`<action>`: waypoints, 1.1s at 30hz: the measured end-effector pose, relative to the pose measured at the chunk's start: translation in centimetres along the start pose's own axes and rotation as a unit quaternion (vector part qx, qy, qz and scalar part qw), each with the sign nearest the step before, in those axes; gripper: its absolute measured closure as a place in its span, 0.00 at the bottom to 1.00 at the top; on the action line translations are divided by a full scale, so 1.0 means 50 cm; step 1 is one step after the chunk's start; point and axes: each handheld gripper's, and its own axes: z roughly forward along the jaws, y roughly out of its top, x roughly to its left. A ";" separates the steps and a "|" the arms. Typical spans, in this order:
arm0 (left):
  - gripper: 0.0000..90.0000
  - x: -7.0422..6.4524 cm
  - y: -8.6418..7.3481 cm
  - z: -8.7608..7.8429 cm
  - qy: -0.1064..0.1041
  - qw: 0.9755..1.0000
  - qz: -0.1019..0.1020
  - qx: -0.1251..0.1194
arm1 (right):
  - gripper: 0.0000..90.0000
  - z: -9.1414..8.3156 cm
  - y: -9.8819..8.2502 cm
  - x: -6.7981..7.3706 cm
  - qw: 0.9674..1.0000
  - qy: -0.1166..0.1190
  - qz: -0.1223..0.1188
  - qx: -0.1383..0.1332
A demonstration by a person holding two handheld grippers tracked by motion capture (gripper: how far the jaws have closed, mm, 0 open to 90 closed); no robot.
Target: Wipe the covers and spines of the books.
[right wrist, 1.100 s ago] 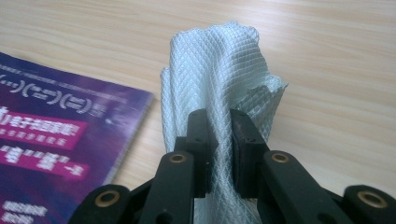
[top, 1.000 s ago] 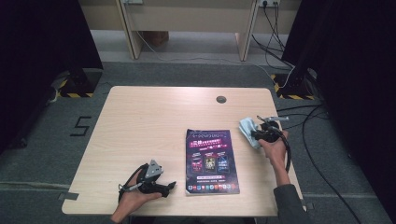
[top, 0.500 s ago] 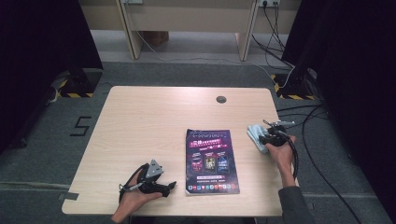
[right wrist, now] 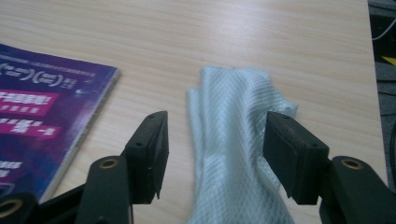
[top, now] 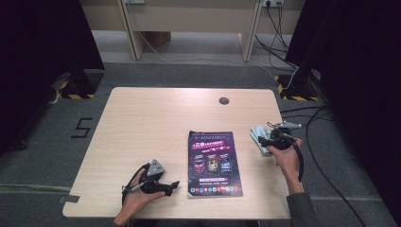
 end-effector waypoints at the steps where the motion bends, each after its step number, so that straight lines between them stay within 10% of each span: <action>1: 0.22 -0.001 0.000 0.000 -0.001 1.000 -0.002 0.000 | 0.45 -0.006 0.000 0.003 1.000 0.004 -0.003 -0.001; 15: 0.18 -0.020 0.023 0.025 -0.033 0.999 -0.015 -0.025 | 0.37 0.002 -0.041 0.073 0.996 0.079 -0.020 0.025; 33: 0.25 -0.064 0.056 0.084 -0.059 0.998 0.015 -0.018 | 0.34 0.050 -0.064 0.157 0.988 0.139 -0.033 0.065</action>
